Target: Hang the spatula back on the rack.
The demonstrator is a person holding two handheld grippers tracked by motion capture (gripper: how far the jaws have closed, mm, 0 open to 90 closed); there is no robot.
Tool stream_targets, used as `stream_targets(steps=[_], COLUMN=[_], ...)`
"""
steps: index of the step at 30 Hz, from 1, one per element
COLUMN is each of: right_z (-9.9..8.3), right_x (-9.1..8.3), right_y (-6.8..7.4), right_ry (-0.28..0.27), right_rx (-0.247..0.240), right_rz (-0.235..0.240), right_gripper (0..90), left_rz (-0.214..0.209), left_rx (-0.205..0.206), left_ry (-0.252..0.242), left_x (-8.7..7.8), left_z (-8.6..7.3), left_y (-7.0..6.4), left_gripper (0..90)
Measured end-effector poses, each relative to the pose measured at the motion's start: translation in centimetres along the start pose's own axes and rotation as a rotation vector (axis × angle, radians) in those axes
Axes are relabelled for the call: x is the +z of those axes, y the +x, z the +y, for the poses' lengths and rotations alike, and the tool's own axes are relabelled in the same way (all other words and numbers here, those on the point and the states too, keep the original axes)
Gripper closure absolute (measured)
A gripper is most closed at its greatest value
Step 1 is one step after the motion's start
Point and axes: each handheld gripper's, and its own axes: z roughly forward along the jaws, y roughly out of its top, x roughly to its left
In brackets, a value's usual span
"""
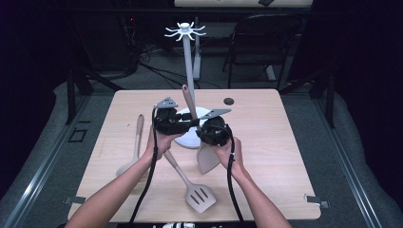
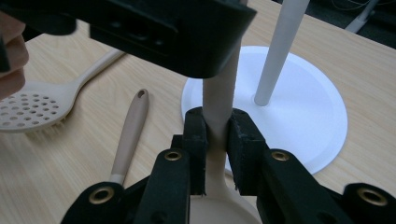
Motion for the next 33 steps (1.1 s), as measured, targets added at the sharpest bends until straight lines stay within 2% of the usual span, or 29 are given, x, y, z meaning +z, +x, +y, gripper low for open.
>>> stream_targets(steps=[6,9,13,19,21,24,26,29,33], right_z=[0.0,0.0,0.0,-0.5,-1.0,-1.8,-2.1,-2.6,-3.0], right_x=[-0.3,-0.4,-0.7,-1.2,-1.4,-1.8,-2.1,-2.8,-3.4], right_y=[-0.1,-0.2,-0.4,-0.8,-0.9,-1.3,-1.6,-2.2,-2.7], right_ry=[-0.023,-0.039,-0.048,-0.068,-0.061,-0.059,-0.052,-0.049,-0.043], right_rx=[0.004,0.012,0.012,0.037,0.038,0.045,0.052,0.059,0.076], right_rz=[-0.008,-0.005,0.006,0.022,0.017,0.014,0.019,0.013,0.005], right_gripper=[78.7,78.6,78.4,76.5,73.7,69.9,64.1,54.4,42.8], left_rz=[0.001,-0.021,-0.038,-0.059,-0.055,-0.031,-0.026,-0.033,-0.028], left_rx=[0.018,0.008,0.016,0.036,0.048,0.088,0.099,0.095,0.109], left_ry=[0.007,-0.023,-0.039,-0.031,-0.033,-0.032,-0.026,-0.034,-0.033], left_x=[0.5,0.6,0.6,0.7,0.7,0.5,0.3,0.2,0.0], left_z=[0.2,0.2,0.3,0.8,1.0,1.4,1.6,1.8,2.2], left_y=[-0.4,-0.4,-0.6,-0.9,-1.0,-1.1,-1.0,-0.8,-0.7], left_gripper=[71.1,73.3,75.2,76.7,77.0,77.1,77.2,77.2,77.2])
